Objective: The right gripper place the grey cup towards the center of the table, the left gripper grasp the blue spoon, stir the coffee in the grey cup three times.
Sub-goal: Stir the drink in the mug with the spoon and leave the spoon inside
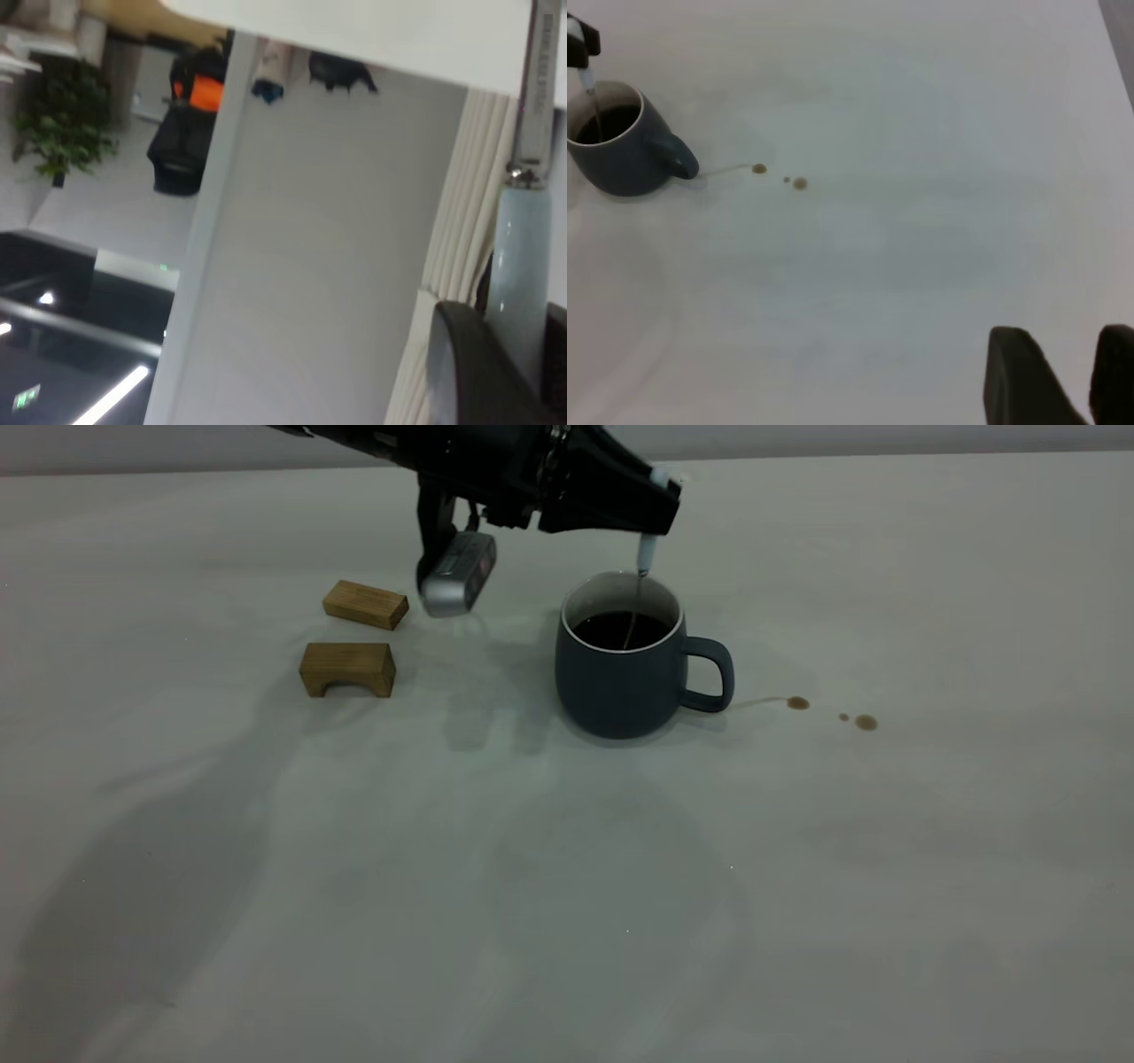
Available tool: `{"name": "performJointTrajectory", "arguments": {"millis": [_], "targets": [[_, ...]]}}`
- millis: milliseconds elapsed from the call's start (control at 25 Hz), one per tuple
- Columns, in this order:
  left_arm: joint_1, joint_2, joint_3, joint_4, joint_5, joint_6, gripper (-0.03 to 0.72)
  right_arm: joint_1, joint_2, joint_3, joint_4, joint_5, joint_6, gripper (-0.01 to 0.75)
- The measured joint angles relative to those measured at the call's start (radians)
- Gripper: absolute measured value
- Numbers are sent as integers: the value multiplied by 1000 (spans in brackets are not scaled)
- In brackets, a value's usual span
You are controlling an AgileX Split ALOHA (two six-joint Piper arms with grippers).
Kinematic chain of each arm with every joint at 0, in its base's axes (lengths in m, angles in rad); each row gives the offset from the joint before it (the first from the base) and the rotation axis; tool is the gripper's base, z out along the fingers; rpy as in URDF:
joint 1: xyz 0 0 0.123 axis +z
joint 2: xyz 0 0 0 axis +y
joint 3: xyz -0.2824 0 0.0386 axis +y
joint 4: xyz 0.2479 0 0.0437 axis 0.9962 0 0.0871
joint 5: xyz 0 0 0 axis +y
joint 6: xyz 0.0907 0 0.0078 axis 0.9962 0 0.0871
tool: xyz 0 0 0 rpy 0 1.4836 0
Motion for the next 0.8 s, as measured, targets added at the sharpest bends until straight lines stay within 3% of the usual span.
{"name": "performJointTrajectory", "arguments": {"millis": [400,800], "targets": [[35,0,-91,58,-6,101,170,0,0,0,0,0,0,238],[-26,3,-91,30,6,141,170,0,0,0,0,0,0,238]]}}
